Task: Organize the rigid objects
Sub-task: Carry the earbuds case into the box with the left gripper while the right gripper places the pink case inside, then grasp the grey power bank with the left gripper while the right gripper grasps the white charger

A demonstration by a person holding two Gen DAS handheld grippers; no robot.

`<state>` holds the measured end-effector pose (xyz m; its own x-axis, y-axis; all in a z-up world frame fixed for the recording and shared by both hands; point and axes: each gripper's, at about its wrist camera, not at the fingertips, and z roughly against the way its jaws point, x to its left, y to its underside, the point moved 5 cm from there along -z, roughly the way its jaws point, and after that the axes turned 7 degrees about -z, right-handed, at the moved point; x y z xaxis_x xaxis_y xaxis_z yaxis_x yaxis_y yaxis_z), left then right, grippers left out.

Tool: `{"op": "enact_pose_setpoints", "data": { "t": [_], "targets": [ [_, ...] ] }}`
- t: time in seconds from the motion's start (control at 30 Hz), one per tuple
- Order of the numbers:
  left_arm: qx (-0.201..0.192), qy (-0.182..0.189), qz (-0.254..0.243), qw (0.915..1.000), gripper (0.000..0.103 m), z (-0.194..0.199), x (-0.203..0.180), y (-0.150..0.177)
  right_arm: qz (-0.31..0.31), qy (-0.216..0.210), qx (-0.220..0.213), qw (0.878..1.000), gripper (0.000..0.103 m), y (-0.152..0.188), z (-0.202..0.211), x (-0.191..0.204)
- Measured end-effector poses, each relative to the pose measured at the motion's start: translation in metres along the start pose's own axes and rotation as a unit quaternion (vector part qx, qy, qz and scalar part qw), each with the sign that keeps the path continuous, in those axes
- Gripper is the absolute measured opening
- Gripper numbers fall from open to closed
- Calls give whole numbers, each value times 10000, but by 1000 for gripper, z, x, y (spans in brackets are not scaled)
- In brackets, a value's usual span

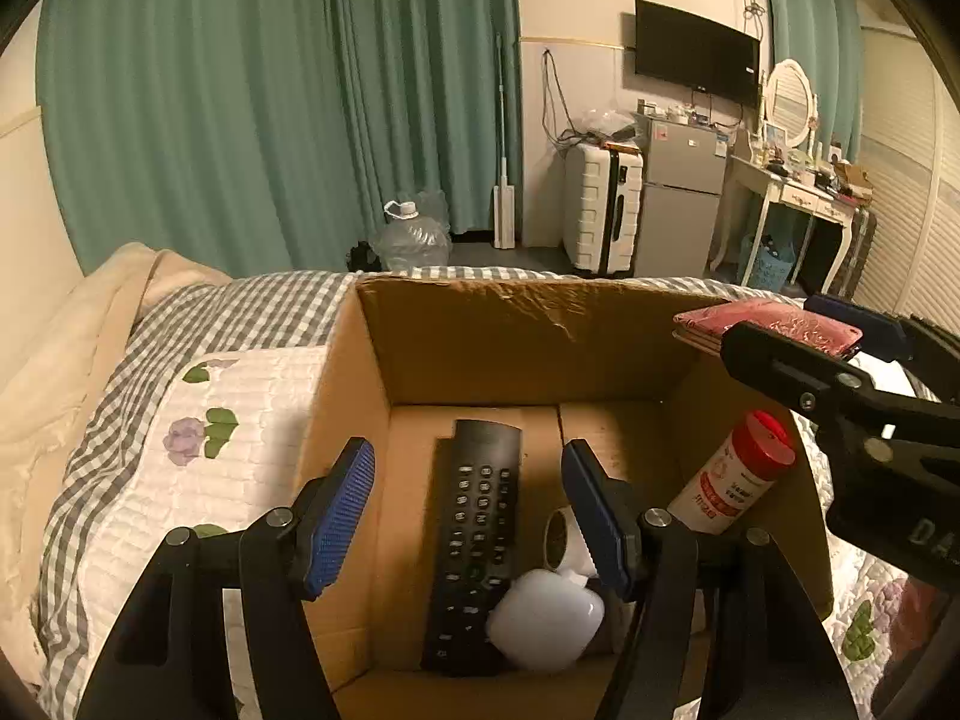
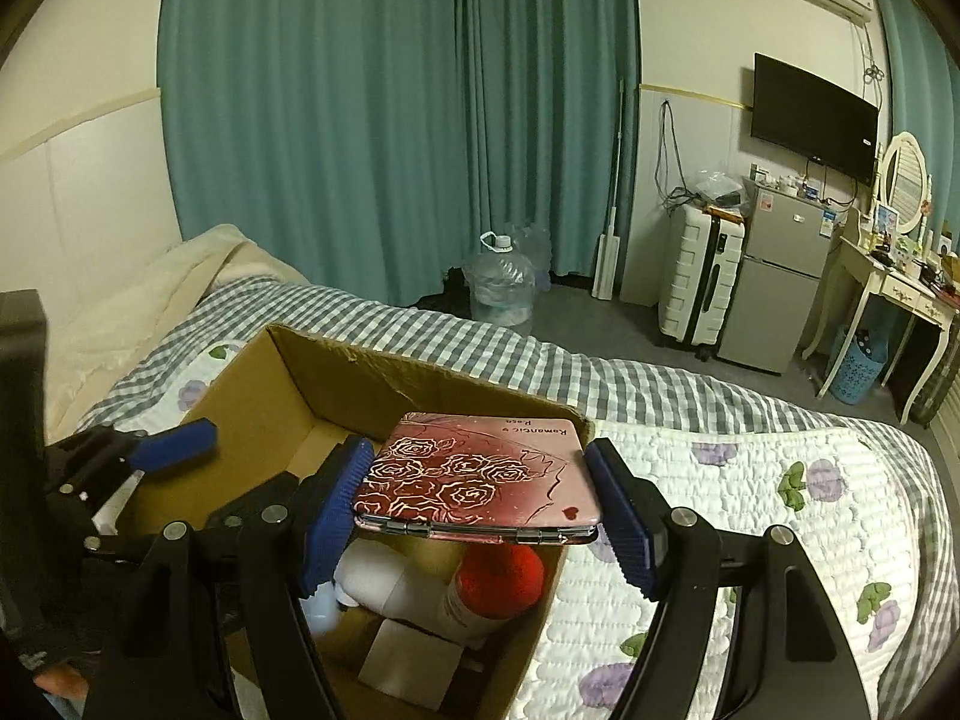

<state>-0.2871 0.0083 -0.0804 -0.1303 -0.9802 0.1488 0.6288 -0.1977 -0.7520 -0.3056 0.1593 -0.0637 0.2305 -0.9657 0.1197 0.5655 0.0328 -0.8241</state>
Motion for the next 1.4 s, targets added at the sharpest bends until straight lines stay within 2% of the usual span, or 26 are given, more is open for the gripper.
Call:
{"op": "enact_pose_setpoints", "data": {
  "t": [0.07, 0.13, 0.3, 0.57, 0.7, 0.87, 1.03, 1.2, 1.4],
  "targets": [
    [-19, -14, 43, 10000, 67, 3, 4, 0, 3, -21, 61, 10000, 73, 1, -3, 0],
    [-36, -3, 88, 10000, 67, 9, 7, 0, -38, 92, 37, 9999, 89, 0, -1, -2],
    [-134, -36, 135, 9998, 67, 35, 11, -1, -115, 148, -77, 9998, 89, -8, 28, -2],
    [-423, -104, 160, 9989, 68, 110, 17, 0, -46, 183, -351, 9992, 89, -22, 116, 8],
    [-551, -160, 167, 9982, 73, 143, 19, 9, 94, 241, -447, 9987, 91, -14, 158, 12],
    [-571, -187, 128, 9981, 73, 167, 17, 30, 62, 226, -389, 9990, 91, 13, 189, 10],
    [-347, -226, 232, 9989, 73, 158, 14, 65, 10, 250, -101, 9996, 91, 57, 184, 6],
    [102, -194, 414, 9989, 73, 120, 12, 107, -123, 213, 400, 9989, 91, 106, 149, 3],
    [580, 57, 135, 9982, 73, 87, -12, 150, -99, 241, 947, 9952, 91, 142, 110, 5]
  ]
}}
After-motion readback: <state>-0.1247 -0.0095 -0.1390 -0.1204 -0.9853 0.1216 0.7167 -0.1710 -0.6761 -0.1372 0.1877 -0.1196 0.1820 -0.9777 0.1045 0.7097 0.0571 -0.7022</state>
